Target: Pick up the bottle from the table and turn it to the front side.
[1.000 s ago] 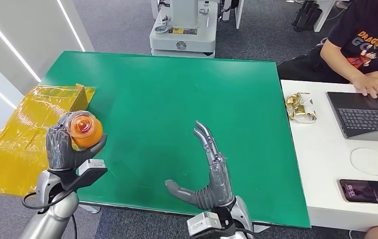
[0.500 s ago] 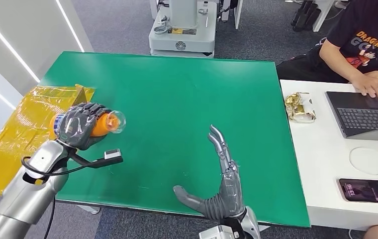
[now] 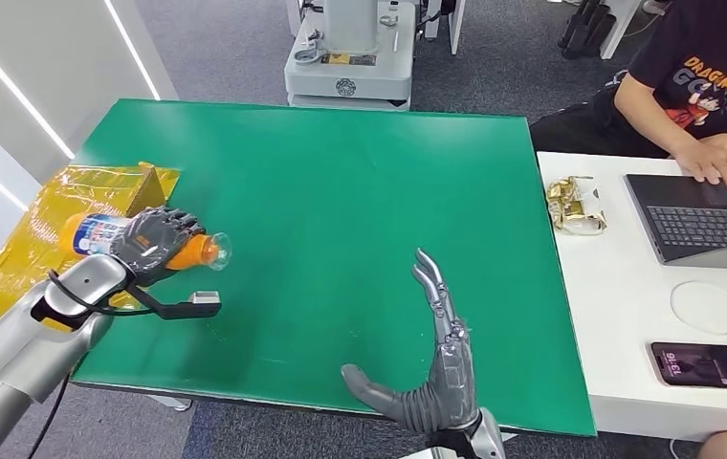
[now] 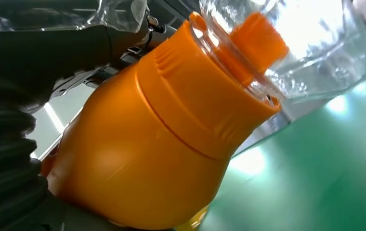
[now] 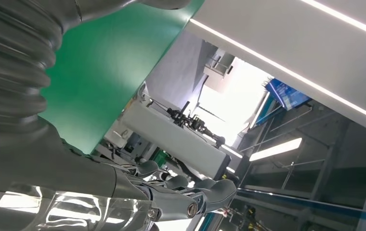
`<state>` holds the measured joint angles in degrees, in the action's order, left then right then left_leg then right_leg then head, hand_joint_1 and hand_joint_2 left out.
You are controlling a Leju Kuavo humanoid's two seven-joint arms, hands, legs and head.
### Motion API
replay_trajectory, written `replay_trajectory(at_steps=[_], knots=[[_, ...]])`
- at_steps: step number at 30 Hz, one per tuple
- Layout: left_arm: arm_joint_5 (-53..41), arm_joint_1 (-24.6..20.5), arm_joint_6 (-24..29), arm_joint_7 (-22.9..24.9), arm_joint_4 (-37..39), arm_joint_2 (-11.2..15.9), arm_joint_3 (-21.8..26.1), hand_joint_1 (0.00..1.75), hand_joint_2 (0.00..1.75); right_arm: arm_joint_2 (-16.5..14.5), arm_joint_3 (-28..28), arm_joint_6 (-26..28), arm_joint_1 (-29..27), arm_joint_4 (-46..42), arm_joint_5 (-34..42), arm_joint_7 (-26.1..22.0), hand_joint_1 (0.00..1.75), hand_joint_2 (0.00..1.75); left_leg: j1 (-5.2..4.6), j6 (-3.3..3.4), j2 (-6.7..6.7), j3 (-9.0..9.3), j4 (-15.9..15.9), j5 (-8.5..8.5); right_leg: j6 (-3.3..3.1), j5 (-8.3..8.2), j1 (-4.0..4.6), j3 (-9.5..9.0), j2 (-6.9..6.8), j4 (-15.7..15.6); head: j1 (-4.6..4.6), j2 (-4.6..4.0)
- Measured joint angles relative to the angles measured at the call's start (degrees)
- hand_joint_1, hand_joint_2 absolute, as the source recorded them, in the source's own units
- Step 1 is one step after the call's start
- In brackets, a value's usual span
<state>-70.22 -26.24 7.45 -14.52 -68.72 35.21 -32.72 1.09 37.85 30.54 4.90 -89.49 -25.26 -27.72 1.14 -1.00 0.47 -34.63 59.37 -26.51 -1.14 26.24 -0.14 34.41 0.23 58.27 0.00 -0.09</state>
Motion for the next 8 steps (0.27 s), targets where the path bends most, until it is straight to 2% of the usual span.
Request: replay_trajectory(at_steps=[5,8], knots=[[-1.33,2.33,-2.73,3.10,-0.07,4.00,-0.19,1.75,1.75,0.42,-0.13,-0.01,0.01,-0.11,0.76,0.04,0.00,1.75,0.00,0.00,0.02,0.00,-0.02,0.00,0.00,0.01,0.00,0.01,0.01,0.00,0.00,0.00],[-2.23,3.67,-3.26,3.73,-0.09,5.22,0.36,1.75,1.75,0.60,-0.13,0.16,0.19,-0.02,1.34,0.01,0.00,1.75,-0.01,0.00,-0.08,-0.01,-0.02,0.00,0.03,0.03,0.00,-0.02,-0.06,0.00,0.00,0.00]])
